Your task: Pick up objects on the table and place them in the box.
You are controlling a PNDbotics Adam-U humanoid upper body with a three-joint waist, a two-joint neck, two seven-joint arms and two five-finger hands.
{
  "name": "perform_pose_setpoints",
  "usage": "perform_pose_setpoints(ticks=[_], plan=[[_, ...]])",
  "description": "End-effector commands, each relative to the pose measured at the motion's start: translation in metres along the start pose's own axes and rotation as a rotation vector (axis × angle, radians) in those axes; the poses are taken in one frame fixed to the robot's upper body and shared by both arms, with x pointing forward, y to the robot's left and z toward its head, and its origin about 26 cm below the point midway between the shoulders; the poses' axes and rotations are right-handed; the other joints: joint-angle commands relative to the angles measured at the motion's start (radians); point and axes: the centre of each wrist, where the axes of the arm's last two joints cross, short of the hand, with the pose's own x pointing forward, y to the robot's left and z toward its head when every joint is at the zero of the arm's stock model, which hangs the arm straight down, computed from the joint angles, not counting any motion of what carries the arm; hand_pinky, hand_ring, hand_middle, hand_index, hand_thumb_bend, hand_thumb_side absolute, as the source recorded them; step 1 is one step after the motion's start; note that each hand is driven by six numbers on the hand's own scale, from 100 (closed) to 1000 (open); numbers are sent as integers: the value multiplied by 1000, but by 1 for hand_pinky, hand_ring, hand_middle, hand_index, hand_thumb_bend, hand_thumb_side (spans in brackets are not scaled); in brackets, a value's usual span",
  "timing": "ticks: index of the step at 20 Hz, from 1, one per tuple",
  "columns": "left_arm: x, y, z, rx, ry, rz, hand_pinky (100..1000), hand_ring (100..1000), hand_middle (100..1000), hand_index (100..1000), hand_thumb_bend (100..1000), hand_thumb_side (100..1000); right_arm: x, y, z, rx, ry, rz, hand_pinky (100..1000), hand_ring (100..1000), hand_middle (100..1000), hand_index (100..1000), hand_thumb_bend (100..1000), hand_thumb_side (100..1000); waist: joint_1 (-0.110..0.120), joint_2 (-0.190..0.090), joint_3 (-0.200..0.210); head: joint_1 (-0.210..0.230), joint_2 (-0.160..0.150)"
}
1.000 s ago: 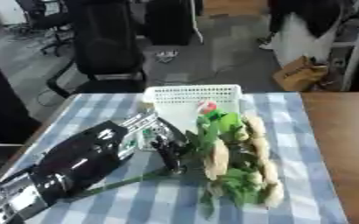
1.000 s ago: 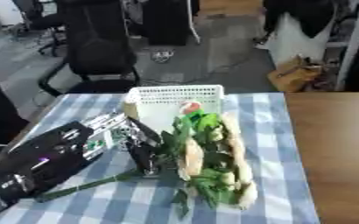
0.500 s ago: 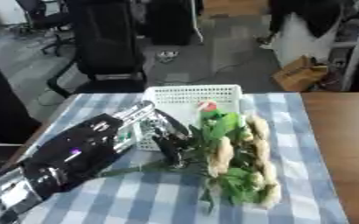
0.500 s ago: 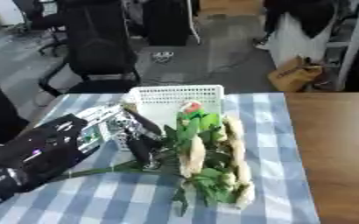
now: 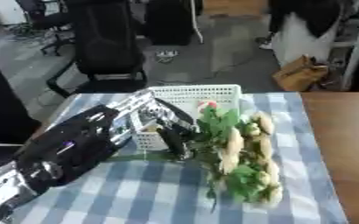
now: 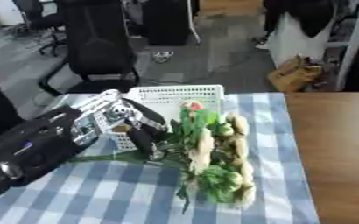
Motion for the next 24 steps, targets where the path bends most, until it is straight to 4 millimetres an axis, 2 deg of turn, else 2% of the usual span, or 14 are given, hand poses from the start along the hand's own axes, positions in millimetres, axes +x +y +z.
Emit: perform_pose_setpoints(ticks=[1, 15, 24], plan=[[-2, 15, 21, 52, 14, 7, 100, 100, 100, 349, 100, 529, 3, 1, -9, 31, -18, 0, 722, 769, 614, 623, 100, 912, -3, -23, 1, -1, -8], [13, 33, 49, 137, -28, 58, 100, 100, 100, 350, 100, 453, 3, 1, -8, 31, -17, 3, 722, 769, 613, 622, 100, 910, -4, -23, 5, 0, -12], [13, 50, 81, 234, -34, 91, 100, 100, 100, 352, 100, 377, 3, 0, -6, 31, -15, 7, 722, 769, 613, 621, 100, 908, -5, -24, 12, -3, -15]])
